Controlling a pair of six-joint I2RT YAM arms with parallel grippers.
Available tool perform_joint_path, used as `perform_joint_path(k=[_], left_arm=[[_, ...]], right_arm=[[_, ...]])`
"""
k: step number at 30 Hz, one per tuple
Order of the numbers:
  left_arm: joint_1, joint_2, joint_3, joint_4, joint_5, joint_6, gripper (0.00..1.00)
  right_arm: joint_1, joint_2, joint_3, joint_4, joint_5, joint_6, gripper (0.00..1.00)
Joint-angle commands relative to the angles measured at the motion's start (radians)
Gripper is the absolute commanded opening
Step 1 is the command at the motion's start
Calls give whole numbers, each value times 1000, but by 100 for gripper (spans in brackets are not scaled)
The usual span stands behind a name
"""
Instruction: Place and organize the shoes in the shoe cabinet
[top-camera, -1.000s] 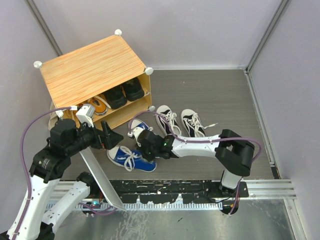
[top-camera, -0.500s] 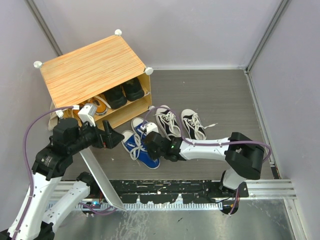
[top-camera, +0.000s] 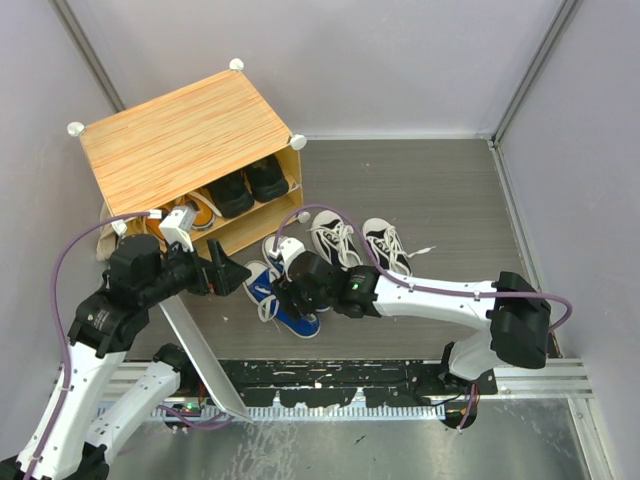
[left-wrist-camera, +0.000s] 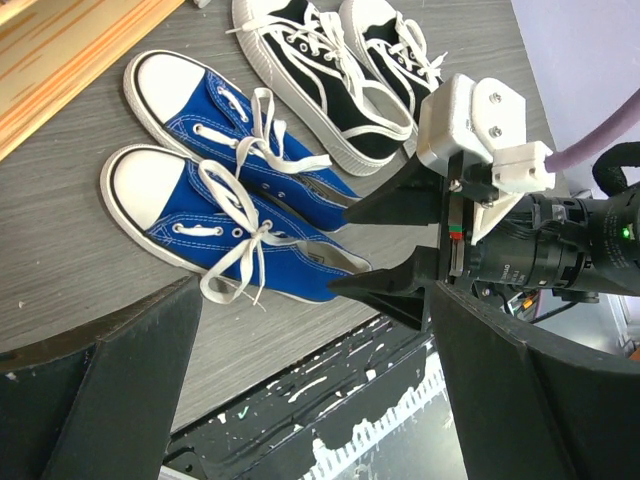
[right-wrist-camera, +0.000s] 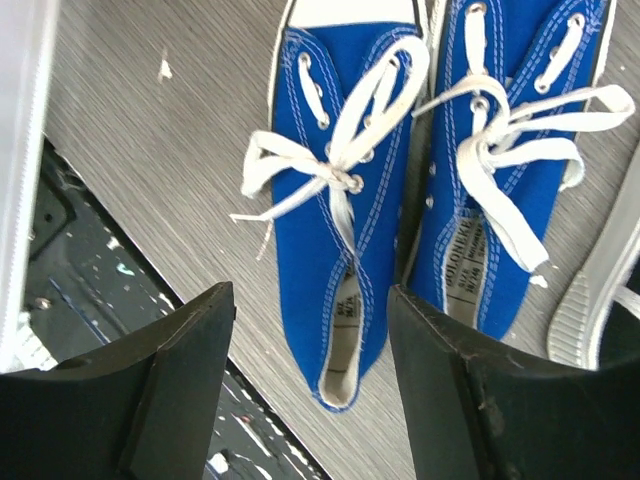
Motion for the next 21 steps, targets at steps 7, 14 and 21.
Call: perform_joint_path(k=[7, 14, 21], left_arm=[[-4, -22, -13, 59, 15, 3, 98], [-4, -30, -19, 51, 10, 6, 98], [-3, -28, -25, 50, 6, 12, 98]], right_arm=[[-10, 52, 55, -130, 25, -124, 69], [-26, 82, 18, -90, 28, -131, 70], [-41, 124, -16, -28, 19, -145, 69]])
